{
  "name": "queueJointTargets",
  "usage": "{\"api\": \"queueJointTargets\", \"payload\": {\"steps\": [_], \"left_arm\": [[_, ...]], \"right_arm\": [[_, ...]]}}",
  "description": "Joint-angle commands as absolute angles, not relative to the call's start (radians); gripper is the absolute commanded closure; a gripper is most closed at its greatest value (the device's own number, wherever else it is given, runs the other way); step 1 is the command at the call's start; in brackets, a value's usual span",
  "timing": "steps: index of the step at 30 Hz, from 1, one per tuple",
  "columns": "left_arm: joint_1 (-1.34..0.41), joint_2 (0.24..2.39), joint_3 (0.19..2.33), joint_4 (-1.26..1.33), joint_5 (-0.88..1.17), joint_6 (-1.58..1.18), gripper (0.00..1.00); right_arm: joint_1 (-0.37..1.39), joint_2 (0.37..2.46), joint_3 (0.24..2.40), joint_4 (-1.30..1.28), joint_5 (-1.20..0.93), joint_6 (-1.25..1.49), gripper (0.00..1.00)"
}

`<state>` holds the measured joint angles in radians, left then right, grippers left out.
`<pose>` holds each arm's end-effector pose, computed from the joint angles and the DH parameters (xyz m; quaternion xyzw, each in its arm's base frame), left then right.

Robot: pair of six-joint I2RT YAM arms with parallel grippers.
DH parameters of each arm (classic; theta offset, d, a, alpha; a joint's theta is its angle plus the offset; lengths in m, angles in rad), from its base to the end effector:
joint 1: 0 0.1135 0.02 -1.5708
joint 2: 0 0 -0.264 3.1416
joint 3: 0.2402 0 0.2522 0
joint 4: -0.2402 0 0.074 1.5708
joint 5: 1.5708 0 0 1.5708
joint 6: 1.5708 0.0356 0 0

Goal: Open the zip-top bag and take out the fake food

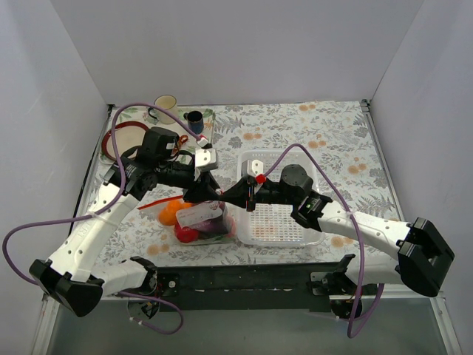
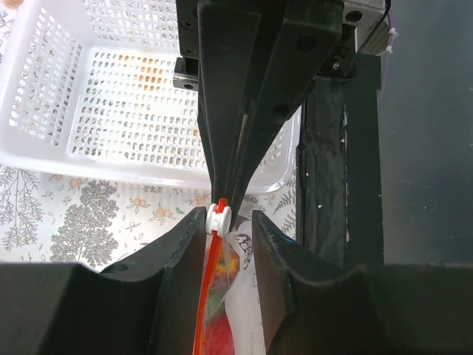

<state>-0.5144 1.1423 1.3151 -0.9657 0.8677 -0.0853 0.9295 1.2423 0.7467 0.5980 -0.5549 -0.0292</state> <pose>0.1689 -0.1267 0.3857 0.3345 0.7864 -0.4732 0.2138 0.1540 0.2376 0.3103 -0.4776 0.4780 0.4759 0.5630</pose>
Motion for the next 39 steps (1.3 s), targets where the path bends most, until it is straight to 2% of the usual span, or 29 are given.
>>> {"api": "queueJointTargets", "payload": {"steps": [1,3,4,5,11,15,21,27,34,39], "left_arm": [[-0.518,1.132,1.316,-0.956,0.859,-0.069,0.77],[-0.518,1.132,1.321,-0.954,0.858,-0.066,0.88],[-0.518,1.132,1.321,-0.951,0.854,-0.067,0.98],[-0.518,1.131,1.319,-0.95,0.854,-0.069,1.0],[-0.519,1.131,1.319,-0.956,0.853,-0.072,1.0],[-0.519,1.115,1.324,-0.999,0.789,-0.051,1.0],[-0.483,1.025,1.255,-0.992,0.537,-0.025,1.0],[-0.391,0.936,1.212,-1.06,0.474,-0.006,1.0],[-0.334,0.848,1.154,-1.077,0.266,0.041,1.0],[-0.321,0.721,0.967,-0.978,0.002,0.123,1.0]], "right_arm": [[0.928,1.218,0.808,0.618,-0.587,-0.023,0.99],[0.928,1.22,0.813,0.617,-0.589,-0.021,0.99],[0.928,1.218,0.811,0.617,-0.589,-0.023,0.99],[0.928,1.218,0.811,0.617,-0.589,-0.023,0.99],[0.928,1.22,0.819,0.608,-0.583,-0.023,0.99],[0.923,1.184,0.804,0.6,-0.499,-0.046,0.99],[0.899,1.114,0.741,0.626,-0.352,-0.061,0.99],[0.882,1.097,0.687,0.678,-0.275,-0.052,0.99],[0.873,1.126,0.658,0.718,-0.15,-0.066,0.99],[0.859,1.163,0.647,0.758,-0.095,-0.068,0.99]]}}
